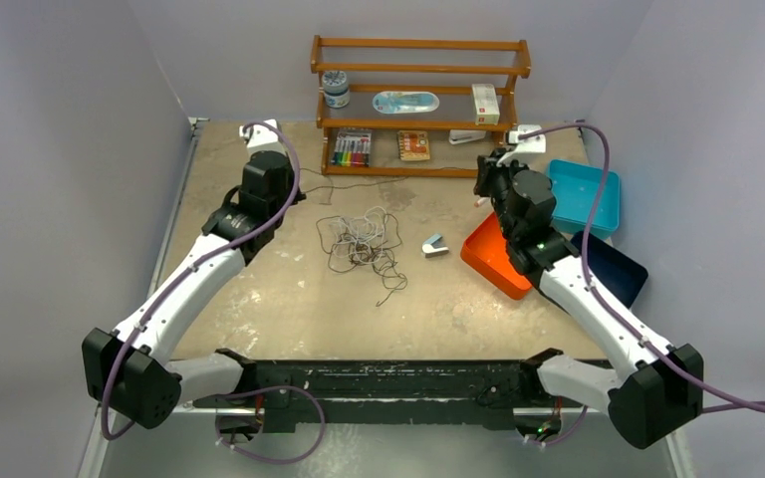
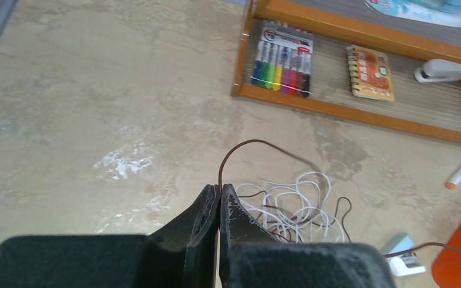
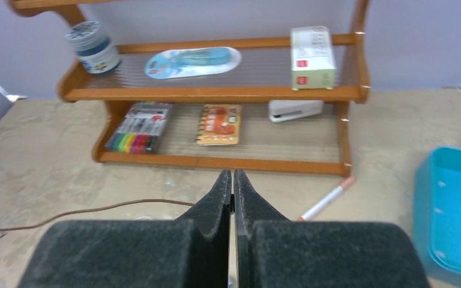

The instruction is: Untangle the cables

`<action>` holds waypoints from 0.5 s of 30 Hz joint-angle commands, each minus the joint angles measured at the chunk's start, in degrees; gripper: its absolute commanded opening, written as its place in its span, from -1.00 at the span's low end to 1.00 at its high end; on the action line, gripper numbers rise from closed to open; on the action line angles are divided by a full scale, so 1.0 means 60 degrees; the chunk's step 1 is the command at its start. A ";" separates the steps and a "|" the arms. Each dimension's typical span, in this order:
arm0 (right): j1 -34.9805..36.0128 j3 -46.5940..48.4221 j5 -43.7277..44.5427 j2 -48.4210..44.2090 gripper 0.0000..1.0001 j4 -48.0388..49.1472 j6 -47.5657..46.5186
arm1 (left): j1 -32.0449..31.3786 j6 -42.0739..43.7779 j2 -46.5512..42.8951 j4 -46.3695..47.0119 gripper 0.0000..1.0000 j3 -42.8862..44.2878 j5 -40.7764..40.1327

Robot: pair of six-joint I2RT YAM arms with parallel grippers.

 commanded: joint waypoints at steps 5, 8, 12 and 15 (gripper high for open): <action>-0.0105 0.0150 0.1596 -0.1060 -1.00 -0.0399 -0.0028 | -0.0019 0.0590 -0.0034 0.0205 -1.00 0.0614 0.0674; -0.0105 0.0152 0.1473 -0.1449 -1.00 -0.0494 -0.0093 | -0.0023 0.0604 0.0323 0.0476 -1.00 0.0748 0.1946; -0.0105 0.0388 0.1145 -0.1824 -1.00 -0.0990 -0.0012 | -0.0155 0.0657 0.0676 0.1028 -1.00 0.0898 0.3514; -0.0105 0.0545 0.0864 -0.2063 -1.00 -0.1339 0.0026 | -0.0731 0.0576 0.1101 0.1341 -1.00 0.1313 0.4046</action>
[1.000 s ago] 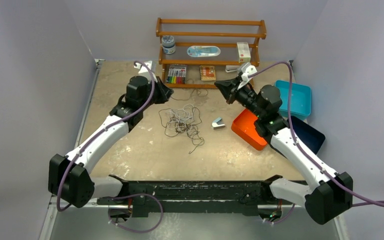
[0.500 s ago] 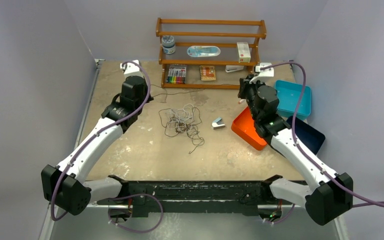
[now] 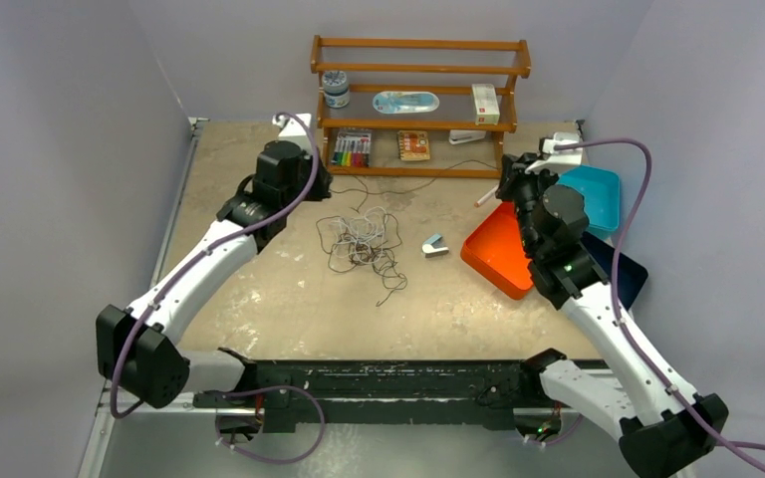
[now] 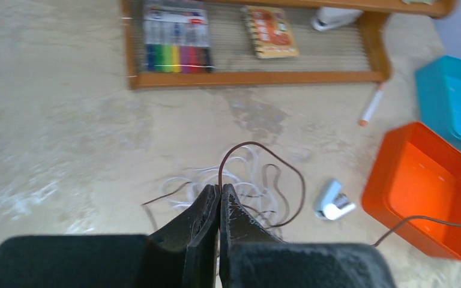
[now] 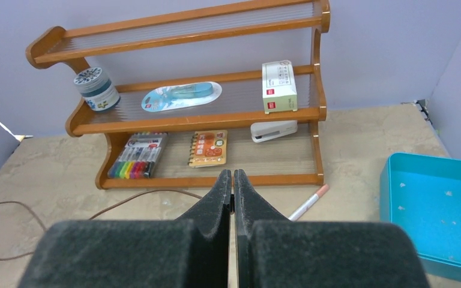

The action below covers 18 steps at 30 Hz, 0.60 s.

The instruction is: Untangle the cables

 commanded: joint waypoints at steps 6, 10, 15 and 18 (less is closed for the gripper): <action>-0.0043 0.0604 0.0018 -0.0426 -1.00 -0.1312 -0.0009 | -0.2416 -0.0176 0.1929 0.1648 -1.00 0.2047 0.2127; -0.0059 0.0598 0.1069 -0.0340 -1.00 -0.2213 0.0411 | -0.3238 -0.0662 0.2942 0.2711 -1.00 0.2508 0.2544; -0.0847 0.0217 0.1618 -0.0635 -1.00 -0.2743 0.0967 | -0.4182 -0.0681 0.4440 0.3070 -1.00 0.3594 0.2612; -0.2290 -0.0108 0.0443 -0.0892 -1.00 -0.2867 0.1286 | -0.4301 -0.0869 0.5216 0.3397 -1.00 0.4112 0.2915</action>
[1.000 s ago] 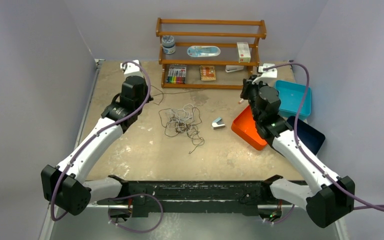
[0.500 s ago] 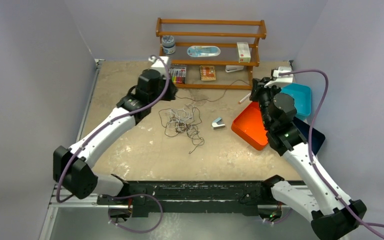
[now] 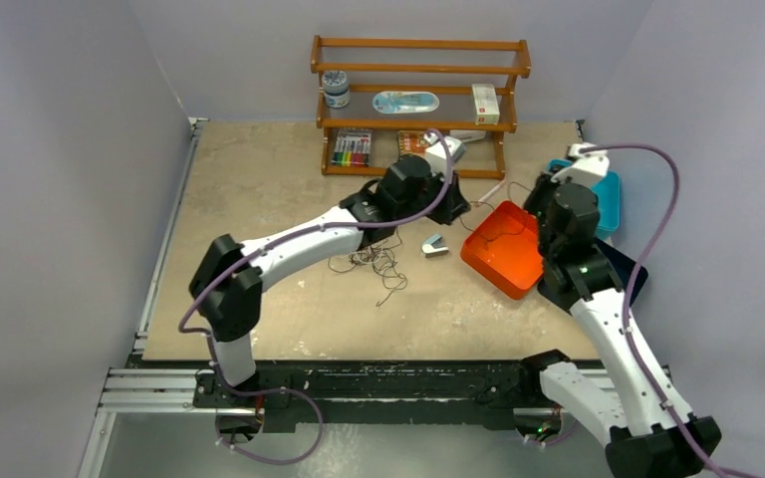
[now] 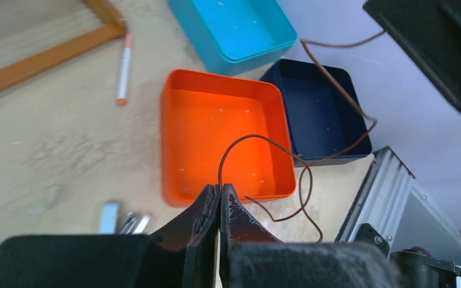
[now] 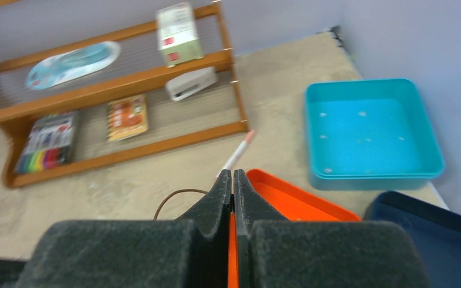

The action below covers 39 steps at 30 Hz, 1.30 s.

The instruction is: Untangle the cables

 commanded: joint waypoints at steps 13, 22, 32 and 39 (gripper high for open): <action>-0.3628 -0.1723 -0.3455 0.0427 -1.00 0.0728 0.1339 | -0.0334 -0.0567 0.3696 0.0975 -1.00 0.3263 0.1101; -0.3794 -0.1974 -0.4415 0.1608 -1.00 0.1323 0.1186 | -0.0471 -0.0169 0.5430 0.0013 -1.00 0.5057 0.0772; -0.3831 -0.2022 -0.4709 0.2714 -1.00 0.1532 0.1032 | -0.0473 0.0050 0.5397 -0.0435 -0.27 0.4863 0.0043; -0.3838 -0.1830 -0.5103 0.3631 -0.80 0.1374 0.1195 | -0.0449 0.0378 0.4087 -0.0628 0.26 0.3947 -0.0932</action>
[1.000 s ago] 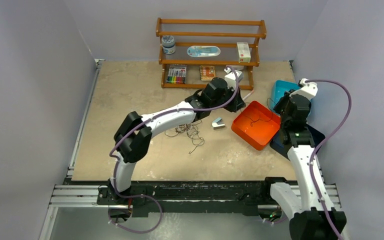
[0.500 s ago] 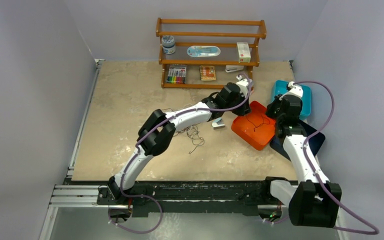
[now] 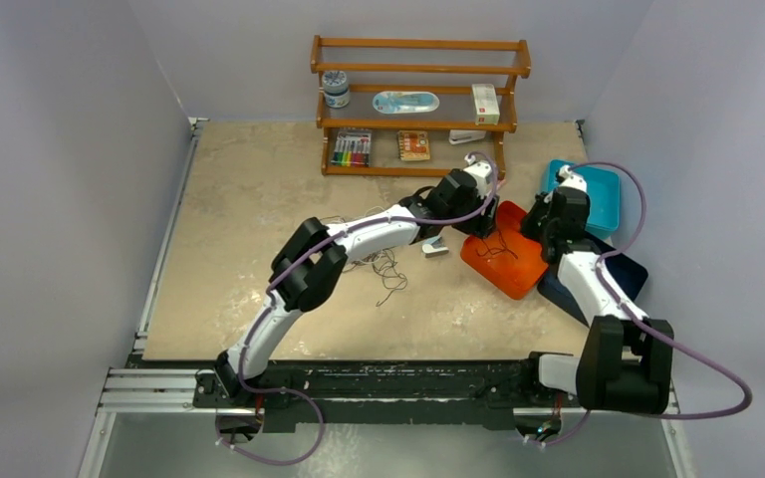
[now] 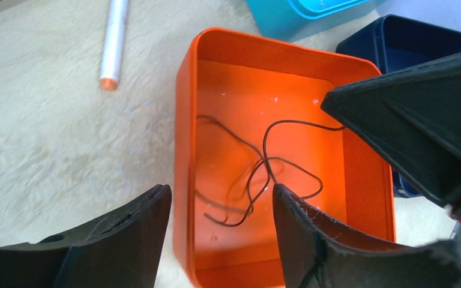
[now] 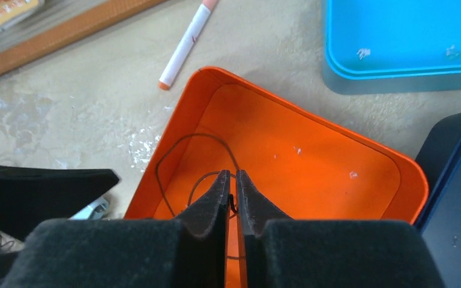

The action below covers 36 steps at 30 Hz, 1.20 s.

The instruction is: Untangle the cables

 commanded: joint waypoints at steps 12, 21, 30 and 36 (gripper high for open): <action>-0.0015 0.0647 -0.0851 0.1744 -0.24 0.0162 -0.0489 | 0.0980 0.0164 -0.4815 -0.0322 0.34 -0.3573 -0.1789; 0.1230 0.1175 -0.0545 0.2728 -0.12 0.0174 -0.0343 | 0.2066 0.0414 -0.7225 -0.1586 0.34 -0.5409 -0.3635; 0.3087 0.1923 -0.0834 0.3777 -0.11 0.0359 0.0233 | 0.2687 -0.0520 -0.8008 -0.2136 0.35 -0.6505 -0.5341; 0.4019 0.2216 -0.1473 0.3949 -0.10 0.0669 0.0462 | 0.2884 -0.0809 -0.8223 -0.2671 0.35 -0.7253 -0.6178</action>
